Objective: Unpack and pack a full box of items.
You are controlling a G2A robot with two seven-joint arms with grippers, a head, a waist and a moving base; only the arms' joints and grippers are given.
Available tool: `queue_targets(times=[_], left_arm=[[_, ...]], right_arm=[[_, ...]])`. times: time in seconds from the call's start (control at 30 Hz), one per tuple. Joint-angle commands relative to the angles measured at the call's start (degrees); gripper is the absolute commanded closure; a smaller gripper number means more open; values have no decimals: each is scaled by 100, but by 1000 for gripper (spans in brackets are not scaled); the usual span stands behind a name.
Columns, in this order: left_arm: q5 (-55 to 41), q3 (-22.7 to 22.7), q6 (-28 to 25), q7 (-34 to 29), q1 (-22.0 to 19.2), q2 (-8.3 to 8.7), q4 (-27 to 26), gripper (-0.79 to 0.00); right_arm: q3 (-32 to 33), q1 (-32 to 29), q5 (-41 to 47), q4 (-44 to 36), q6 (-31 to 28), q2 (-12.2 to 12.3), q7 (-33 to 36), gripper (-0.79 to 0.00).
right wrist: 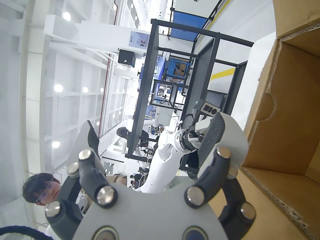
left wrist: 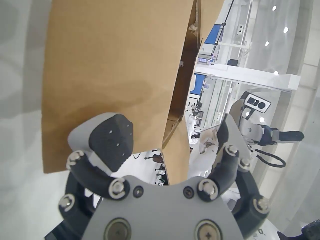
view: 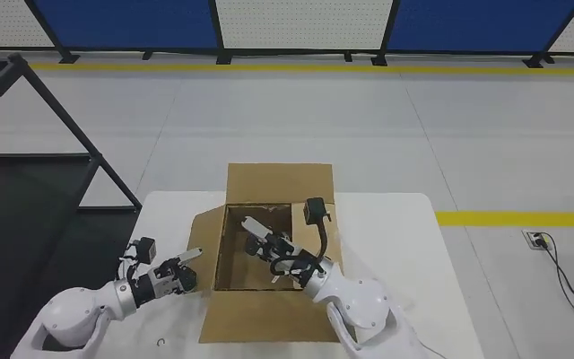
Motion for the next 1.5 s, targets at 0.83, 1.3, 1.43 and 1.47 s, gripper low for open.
queue_targets(times=[0.83, 1.3, 1.43, 1.47], left_arm=[[-538, -613, 815, -989, -434, 208, -1990, -785], [-169, 1100, 903, -896, -1674, -16, -1477, -785], [-127, 1070, 908, -810, -1644, -11, -1416, -785], [-35, 1003, 883, -657, -1564, 1, -1353, -785]], right_arm=[[988, -1288, -69, -1246, -221, 336, 176, -785], [1298, -2142, -119, -1833, -292, 444, -280, -785], [1298, -2142, -119, -1833, -292, 444, -280, -785], [1298, -2142, -119, -1833, -292, 444, -280, -785]])
